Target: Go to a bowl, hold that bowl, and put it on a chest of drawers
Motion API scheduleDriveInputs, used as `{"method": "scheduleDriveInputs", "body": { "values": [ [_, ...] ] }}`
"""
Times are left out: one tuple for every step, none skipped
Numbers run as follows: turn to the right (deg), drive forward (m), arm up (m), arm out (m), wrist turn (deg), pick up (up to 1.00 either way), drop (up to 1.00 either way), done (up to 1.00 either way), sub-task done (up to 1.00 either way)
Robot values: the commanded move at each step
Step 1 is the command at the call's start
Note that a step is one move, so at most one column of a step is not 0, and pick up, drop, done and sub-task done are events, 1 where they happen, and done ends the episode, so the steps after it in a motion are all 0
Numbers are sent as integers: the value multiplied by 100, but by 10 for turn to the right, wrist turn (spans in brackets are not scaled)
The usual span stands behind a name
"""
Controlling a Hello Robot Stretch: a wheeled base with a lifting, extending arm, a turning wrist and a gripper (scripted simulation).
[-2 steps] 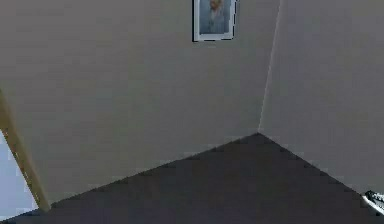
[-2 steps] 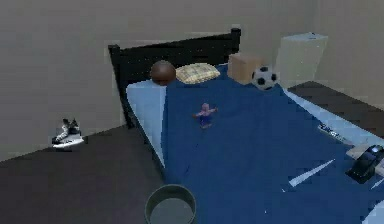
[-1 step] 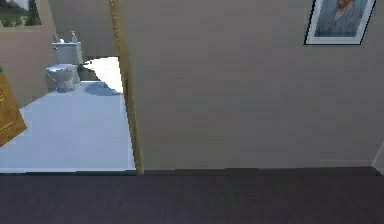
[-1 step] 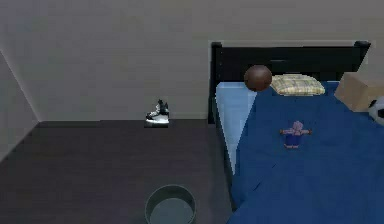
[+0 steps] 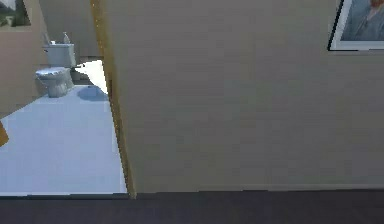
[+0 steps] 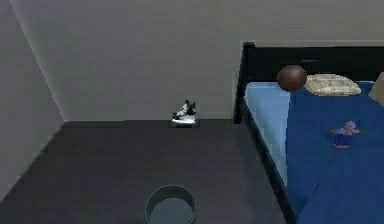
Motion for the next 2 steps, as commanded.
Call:
{"method": "scheduleDriveInputs", "body": {
  "values": [
    [-450,0,0,0,0,0,0,0,0],
    [-450,0,0,0,0,0,0,0,0]
  ]
}}
